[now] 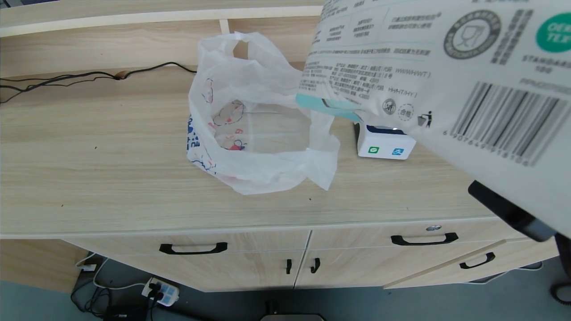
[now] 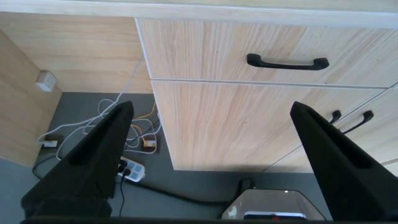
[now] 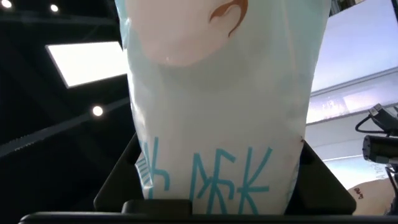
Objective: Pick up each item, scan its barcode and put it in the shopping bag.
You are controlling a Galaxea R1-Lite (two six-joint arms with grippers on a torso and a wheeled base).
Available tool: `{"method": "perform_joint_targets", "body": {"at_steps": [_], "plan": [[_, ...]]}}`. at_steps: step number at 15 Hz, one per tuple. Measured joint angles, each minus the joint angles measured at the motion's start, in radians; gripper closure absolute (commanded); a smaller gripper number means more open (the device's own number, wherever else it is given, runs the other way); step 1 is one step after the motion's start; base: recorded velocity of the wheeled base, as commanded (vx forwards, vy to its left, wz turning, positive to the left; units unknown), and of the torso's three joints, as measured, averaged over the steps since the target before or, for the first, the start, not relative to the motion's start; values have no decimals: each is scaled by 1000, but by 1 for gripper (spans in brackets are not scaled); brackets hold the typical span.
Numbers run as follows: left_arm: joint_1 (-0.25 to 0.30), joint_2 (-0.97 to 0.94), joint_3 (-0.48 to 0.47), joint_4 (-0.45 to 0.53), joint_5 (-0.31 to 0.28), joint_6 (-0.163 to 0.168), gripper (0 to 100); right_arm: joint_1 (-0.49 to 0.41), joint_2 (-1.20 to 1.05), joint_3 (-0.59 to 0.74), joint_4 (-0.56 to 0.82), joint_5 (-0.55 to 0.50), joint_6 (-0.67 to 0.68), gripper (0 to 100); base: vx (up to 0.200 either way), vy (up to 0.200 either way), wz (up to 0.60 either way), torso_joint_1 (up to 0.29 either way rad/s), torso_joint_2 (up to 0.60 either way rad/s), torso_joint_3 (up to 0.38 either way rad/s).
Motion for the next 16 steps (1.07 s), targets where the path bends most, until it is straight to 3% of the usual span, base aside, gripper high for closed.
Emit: {"method": "perform_joint_targets", "body": {"at_steps": [10, 16], "plan": [[0, 0, 0, 0, -1, 0, 0, -16, -4, 49, -28, 73, 94, 100, 0, 0, 0, 0, 0, 0], [0, 0, 0, 0, -1, 0, 0, -39, -9, 129, -164, 109, 104, 100, 0, 0, 0, 0, 0, 0]]}}
